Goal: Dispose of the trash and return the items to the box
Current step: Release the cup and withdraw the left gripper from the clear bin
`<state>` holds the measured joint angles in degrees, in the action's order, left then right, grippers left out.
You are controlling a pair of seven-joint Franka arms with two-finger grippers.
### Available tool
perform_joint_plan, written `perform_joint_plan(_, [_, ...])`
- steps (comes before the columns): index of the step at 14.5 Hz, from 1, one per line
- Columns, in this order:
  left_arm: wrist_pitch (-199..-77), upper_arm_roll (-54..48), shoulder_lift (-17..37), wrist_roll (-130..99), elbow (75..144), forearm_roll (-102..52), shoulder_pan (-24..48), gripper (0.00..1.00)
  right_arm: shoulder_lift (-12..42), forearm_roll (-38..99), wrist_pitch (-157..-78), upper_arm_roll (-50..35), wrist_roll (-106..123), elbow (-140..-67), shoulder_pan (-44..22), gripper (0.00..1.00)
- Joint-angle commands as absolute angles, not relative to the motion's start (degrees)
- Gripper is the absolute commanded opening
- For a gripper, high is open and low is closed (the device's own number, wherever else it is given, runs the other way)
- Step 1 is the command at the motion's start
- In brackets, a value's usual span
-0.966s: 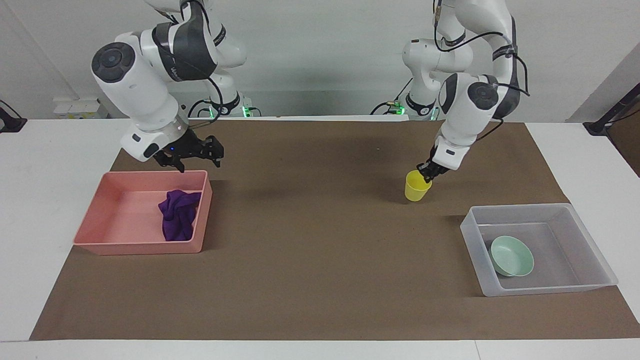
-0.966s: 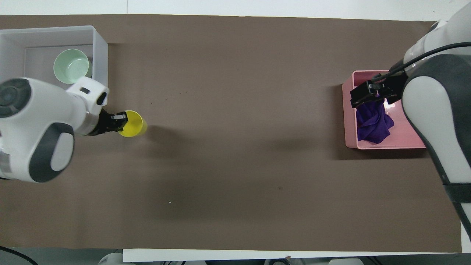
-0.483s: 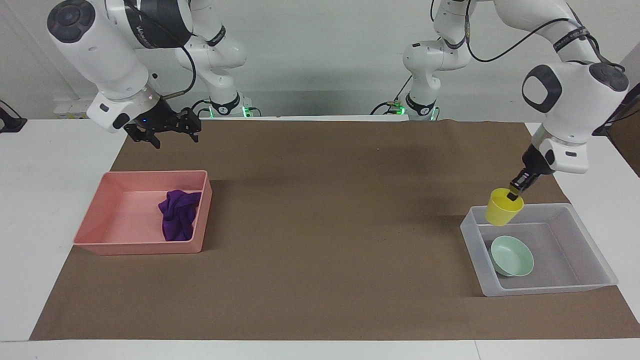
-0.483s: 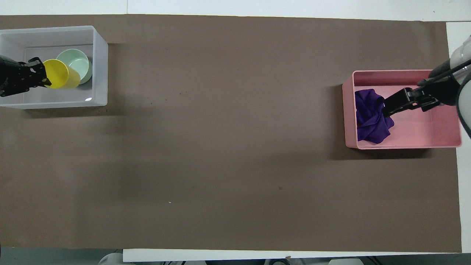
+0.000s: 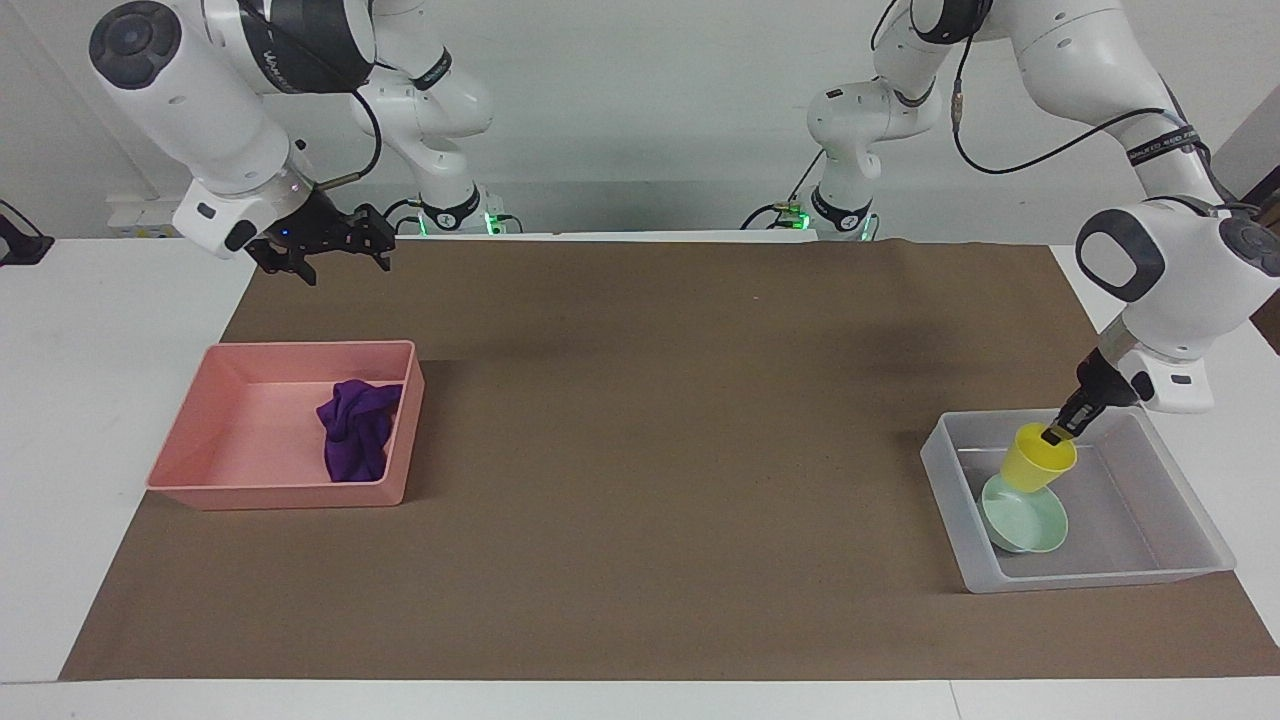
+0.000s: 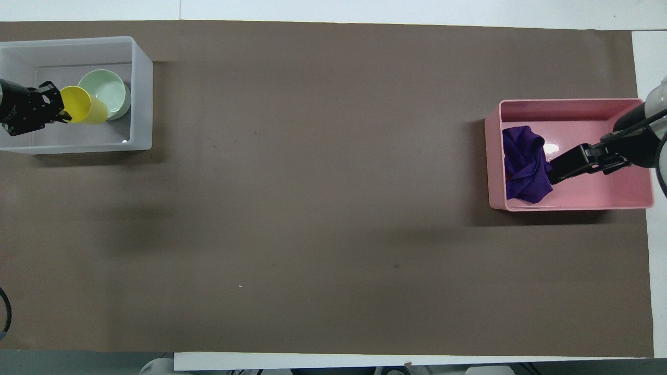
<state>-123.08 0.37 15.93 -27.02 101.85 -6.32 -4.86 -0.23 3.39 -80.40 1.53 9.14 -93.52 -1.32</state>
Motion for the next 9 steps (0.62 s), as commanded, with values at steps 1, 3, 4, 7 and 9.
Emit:
perform_joint_plan(1, [-124.19, 0.26, 17.66, -27.86, 99.93, -7.47, -4.75, 0.00, -1.58, 2.81, -81.03, 1.32, 10.11, -95.27, -1.05, 0.99])
perform_joint_plan(3, [-124.89, 0.26, 18.72, -27.86, 98.97, -7.47, -4.83, 0.00, -1.67, 2.81, -81.21, 1.32, 10.02, -95.45, -1.14, 0.99])
perform_joint_plan(4, [-125.33, 0.26, 19.16, -27.86, 98.70, -7.47, -4.75, 0.00, -1.67, 2.81, -81.12, 1.32, 10.11, -95.36, -0.97, 0.99])
perform_joint_plan(7, [-126.82, 0.26, 21.18, -27.86, 97.56, -7.47, -4.83, 0.00, -1.67, 2.81, -81.12, 1.32, 10.11, -95.36, -0.62, 0.99])
perform_joint_plan(9, [-127.61, 0.26, 21.79, -27.86, 97.56, -7.38, -4.92, 0.00, -1.58, 2.81, -81.12, 1.32, 10.11, -95.36, -0.62, 0.99])
